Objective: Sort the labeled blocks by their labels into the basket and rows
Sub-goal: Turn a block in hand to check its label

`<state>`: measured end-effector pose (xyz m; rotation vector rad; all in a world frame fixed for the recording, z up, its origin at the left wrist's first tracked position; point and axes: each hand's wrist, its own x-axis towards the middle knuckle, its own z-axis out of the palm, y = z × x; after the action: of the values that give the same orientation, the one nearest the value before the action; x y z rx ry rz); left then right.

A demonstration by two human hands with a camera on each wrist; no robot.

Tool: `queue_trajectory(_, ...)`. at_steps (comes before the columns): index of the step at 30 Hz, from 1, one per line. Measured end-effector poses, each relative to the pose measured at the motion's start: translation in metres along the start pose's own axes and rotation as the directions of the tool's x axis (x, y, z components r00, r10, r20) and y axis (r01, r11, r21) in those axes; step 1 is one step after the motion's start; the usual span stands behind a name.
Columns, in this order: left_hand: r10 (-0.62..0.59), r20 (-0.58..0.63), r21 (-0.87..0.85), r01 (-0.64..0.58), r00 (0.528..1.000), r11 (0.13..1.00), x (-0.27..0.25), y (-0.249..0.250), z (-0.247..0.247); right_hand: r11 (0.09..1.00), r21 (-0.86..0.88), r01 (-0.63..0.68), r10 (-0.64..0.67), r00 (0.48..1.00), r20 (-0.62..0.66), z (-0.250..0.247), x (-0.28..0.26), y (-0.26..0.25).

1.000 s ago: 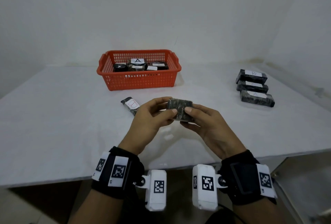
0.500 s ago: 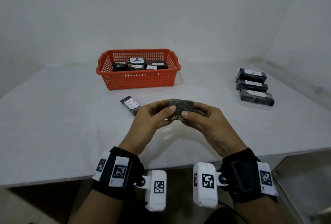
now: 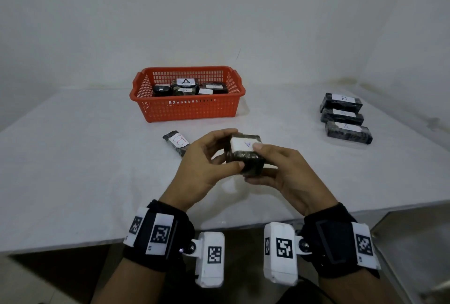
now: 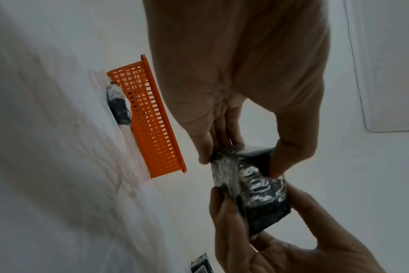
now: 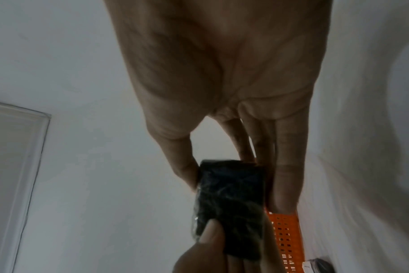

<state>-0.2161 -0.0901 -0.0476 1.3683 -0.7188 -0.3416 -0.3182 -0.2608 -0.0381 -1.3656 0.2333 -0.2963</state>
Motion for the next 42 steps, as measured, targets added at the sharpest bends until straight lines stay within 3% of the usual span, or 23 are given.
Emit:
queue_trajectory(3,-0.040,0.030,-0.017,0.041,0.999,0.999,0.000,-0.001,0.001,1.000,-0.026,0.018,-0.019,1.000,-0.016,0.002,0.001,0.003)
queue_trajectory(6,-0.093,-0.076,0.030,0.096,0.993,0.995,0.001,0.001,0.004,0.996,-0.059,0.070,-0.071,0.997,-0.015,0.002,-0.002,0.008)
queue_trajectory(9,-0.044,-0.131,0.093,0.057,0.990,0.994,0.000,0.002,0.004,0.992,-0.070,0.101,-0.102,0.995,-0.013,0.002,-0.003,0.010)
queue_trajectory(14,0.025,-0.034,0.031,-0.024,0.999,0.999,-0.001,0.000,0.003,1.000,0.019,-0.024,0.025,0.999,-0.040,0.003,-0.002,0.002)
queue_trajectory(18,0.005,0.040,0.066,-0.007,0.999,0.998,-0.003,0.001,0.004,1.000,-0.008,0.010,-0.011,0.997,-0.078,0.002,0.000,0.004)
queue_trajectory(25,-0.105,-0.066,0.052,0.108,0.992,0.993,0.001,0.005,0.010,0.997,-0.014,0.074,-0.075,0.995,-0.071,0.001,0.000,0.001)
queue_trajectory(30,-0.126,-0.012,0.026,0.126,0.992,0.992,0.002,0.005,0.012,0.995,-0.022,0.101,-0.102,0.990,-0.094,-0.002,0.000,0.000)
queue_trajectory(34,-0.136,-0.065,-0.028,0.134,0.989,0.991,0.005,0.005,0.015,0.994,-0.034,0.102,-0.104,0.993,-0.053,-0.006,-0.001,0.003)
queue_trajectory(42,-0.197,0.007,-0.143,0.196,0.980,0.970,0.010,0.003,0.030,0.993,-0.055,0.104,-0.107,0.993,-0.054,-0.024,-0.005,0.002)
